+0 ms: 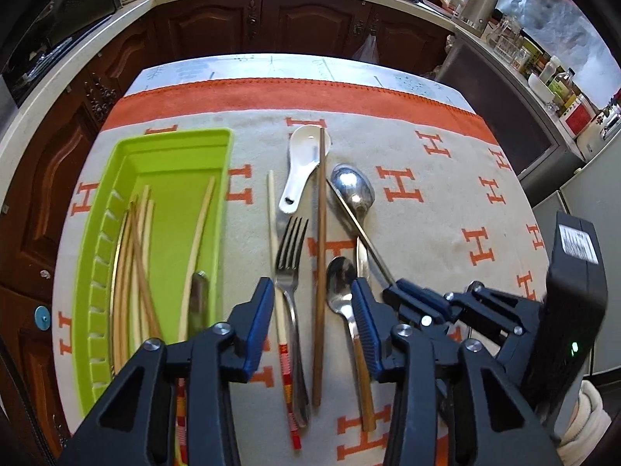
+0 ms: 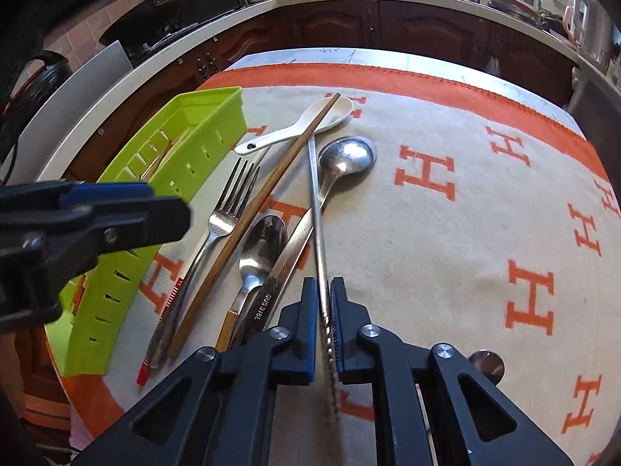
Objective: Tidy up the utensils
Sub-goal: 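Grasp a brown chopstick with the left tool while the right tool grasps a twisted-handle steel spoon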
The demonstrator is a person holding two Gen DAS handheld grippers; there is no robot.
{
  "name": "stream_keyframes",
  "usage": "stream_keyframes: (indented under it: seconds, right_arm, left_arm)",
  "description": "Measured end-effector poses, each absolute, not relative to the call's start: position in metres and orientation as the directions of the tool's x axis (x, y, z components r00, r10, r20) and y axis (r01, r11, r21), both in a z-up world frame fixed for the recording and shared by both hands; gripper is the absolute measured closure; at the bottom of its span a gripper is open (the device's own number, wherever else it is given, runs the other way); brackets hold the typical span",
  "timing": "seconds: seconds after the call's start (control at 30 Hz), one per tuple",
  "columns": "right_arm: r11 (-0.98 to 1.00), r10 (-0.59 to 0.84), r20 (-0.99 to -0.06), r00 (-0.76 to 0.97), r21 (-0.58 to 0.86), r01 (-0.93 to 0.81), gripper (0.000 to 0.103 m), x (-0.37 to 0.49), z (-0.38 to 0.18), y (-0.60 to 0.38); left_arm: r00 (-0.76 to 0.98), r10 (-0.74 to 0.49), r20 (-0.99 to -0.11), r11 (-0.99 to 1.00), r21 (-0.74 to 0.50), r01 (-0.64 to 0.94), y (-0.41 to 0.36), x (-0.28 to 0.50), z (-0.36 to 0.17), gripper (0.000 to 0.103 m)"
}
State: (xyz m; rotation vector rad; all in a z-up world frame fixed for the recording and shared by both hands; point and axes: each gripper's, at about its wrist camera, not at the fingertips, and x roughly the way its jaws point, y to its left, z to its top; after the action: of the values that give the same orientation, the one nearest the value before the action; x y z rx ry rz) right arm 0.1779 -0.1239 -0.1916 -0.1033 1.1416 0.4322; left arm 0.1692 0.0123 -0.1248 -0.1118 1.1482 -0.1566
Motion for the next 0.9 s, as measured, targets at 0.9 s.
stream_keyframes:
  seconds: [0.9]
  right_arm:
    - [0.854,0.521,-0.780,0.346,0.475,-0.214,0.097,0.151,-0.158,-0.201]
  left_arm:
    - [0.301,-0.216,-0.929,0.973,-0.230,-0.012,-0.004,0.233,-0.172,0.095]
